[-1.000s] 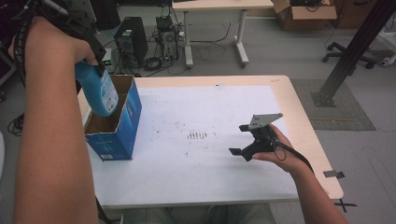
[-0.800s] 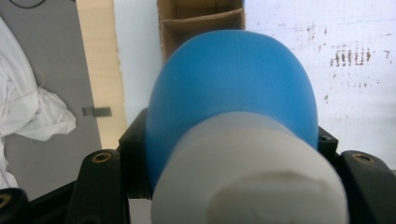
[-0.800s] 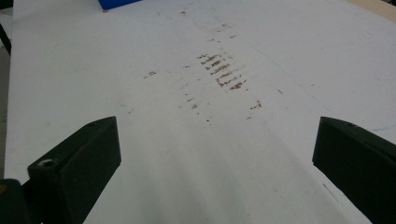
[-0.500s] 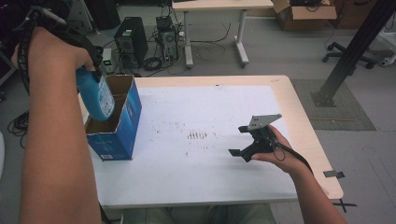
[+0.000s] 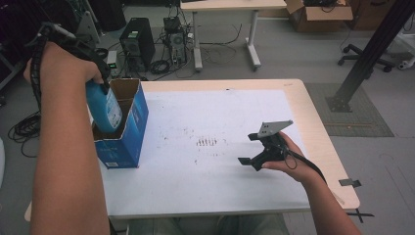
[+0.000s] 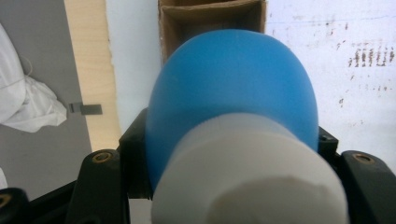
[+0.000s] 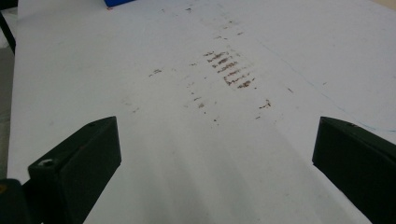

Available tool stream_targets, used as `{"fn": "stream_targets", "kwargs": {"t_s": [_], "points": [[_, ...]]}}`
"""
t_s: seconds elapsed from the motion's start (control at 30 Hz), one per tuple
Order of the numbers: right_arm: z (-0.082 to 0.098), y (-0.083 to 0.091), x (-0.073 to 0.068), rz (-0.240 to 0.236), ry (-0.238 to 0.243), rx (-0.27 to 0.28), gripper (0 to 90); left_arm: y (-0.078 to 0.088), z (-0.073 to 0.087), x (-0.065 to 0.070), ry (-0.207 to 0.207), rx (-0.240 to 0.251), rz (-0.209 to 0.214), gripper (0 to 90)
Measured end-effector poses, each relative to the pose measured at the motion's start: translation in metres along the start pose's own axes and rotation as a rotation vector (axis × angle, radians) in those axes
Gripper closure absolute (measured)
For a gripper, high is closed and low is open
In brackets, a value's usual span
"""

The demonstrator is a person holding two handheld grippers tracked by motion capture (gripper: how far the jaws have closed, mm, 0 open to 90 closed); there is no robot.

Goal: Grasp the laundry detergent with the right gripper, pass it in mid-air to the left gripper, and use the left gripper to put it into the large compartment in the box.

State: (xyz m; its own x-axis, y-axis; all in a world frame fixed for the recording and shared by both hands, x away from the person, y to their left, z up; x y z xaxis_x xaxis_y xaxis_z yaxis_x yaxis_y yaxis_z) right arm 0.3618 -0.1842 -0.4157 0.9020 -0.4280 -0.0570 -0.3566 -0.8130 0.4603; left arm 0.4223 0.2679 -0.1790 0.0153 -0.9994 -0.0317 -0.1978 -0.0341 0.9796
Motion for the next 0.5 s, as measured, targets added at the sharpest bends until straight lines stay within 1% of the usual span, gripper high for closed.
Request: {"fn": "stream_targets", "kwargs": {"t_s": [0.13, 0.5], "points": [[-0.001, 0.0, 0.0, -0.003, 0.0, 0.0, 1.0, -0.01, 0.0, -0.002, 0.008, -0.004, -0.002, 38.2], [0.002, -0.002, 0.001, -0.011, -0.002, -0.004, 1.0, -0.036, 0.002, -0.003, 0.006, -0.028, 0.008, 38.2]]}}
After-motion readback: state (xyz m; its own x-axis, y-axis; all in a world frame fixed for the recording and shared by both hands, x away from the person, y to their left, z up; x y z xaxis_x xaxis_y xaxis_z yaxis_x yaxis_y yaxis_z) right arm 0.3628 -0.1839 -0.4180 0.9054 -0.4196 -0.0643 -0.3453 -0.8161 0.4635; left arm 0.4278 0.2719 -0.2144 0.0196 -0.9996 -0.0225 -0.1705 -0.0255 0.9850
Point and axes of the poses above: each handheld gripper's, and its own axes: y roughly backward along the jaws, z roughly out of its underside, x roughly to its right, the point moved 3 cm from there along -y, roughly forward along the jaws, and after that the axes turned 9 degrees about x, right-handed, at the moved point
